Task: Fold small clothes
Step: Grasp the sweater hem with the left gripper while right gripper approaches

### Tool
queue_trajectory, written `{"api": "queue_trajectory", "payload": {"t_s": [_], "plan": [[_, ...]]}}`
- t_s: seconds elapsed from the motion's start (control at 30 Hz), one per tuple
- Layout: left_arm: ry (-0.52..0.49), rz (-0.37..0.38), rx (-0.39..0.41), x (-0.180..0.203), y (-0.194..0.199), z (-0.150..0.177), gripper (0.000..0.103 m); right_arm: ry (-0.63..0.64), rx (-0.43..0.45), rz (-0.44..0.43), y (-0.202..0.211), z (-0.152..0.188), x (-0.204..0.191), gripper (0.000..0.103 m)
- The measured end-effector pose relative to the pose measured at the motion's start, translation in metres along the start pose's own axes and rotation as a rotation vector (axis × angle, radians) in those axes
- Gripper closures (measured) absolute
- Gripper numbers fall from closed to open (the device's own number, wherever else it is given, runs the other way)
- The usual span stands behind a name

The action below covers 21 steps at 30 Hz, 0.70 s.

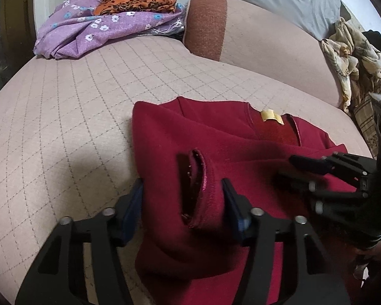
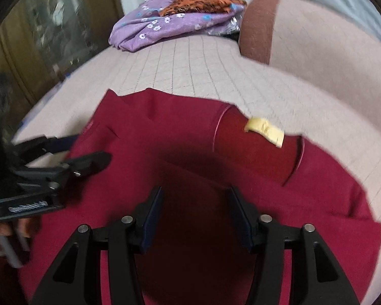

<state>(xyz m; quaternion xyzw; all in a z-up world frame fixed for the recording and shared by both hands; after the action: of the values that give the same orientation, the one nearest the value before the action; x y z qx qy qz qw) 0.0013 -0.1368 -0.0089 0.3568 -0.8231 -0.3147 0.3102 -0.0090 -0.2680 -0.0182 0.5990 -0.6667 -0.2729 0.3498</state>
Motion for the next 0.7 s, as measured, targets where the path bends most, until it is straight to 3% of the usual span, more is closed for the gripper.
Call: {"api": "queue_trajectory", "payload": {"t_s": [0.07, 0.13, 0.27, 0.43, 0.53, 0.57, 0.6, 0.7], "plan": [[-0.011, 0.008, 0.009, 0.004, 0.002, -0.002, 0.066, 0.011, 0.005, 0.040, 0.003, -0.002, -0.003, 0.098], [-0.014, 0.019, 0.028, 0.006, 0.007, -0.005, 0.076, -0.010, 0.011, 0.050, 0.006, -0.006, -0.003, 0.099], [0.005, 0.042, 0.058, 0.005, 0.014, -0.009, 0.078, -0.074, 0.028, 0.025, 0.008, -0.010, 0.006, 0.103], [0.008, 0.035, 0.067, 0.003, 0.012, -0.010, 0.080, -0.143, 0.016, 0.019, 0.009, -0.005, 0.019, 0.101], [-0.001, 0.041, 0.077, 0.006, 0.017, -0.011, 0.080, -0.220, 0.036, 0.011, 0.029, 0.003, 0.038, 0.079], [-0.003, 0.042, 0.080, 0.006, 0.018, -0.011, 0.080, -0.235, 0.042, 0.026, 0.035, 0.005, 0.046, 0.052], [-0.006, 0.042, 0.084, 0.007, 0.020, -0.011, 0.080, -0.250, 0.052, 0.053, 0.040, 0.008, 0.056, 0.033], [-0.011, 0.035, 0.084, 0.008, 0.020, -0.011, 0.080, -0.258, 0.073, 0.163, 0.055, 0.022, 0.089, 0.032]]}}
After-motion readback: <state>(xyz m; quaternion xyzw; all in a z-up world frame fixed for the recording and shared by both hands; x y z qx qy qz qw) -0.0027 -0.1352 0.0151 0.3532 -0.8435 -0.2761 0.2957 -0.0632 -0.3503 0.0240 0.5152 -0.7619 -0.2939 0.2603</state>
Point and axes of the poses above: each gripper's, at about its wrist camera, not at the fingertips, and y roughly against the way its jaws point, x to its right, z to its underside, the point moved 5 cm from there along -y, roughly the way its jaws point, and after that the axes turned 11 degrees about z, right-handed, at the moved point
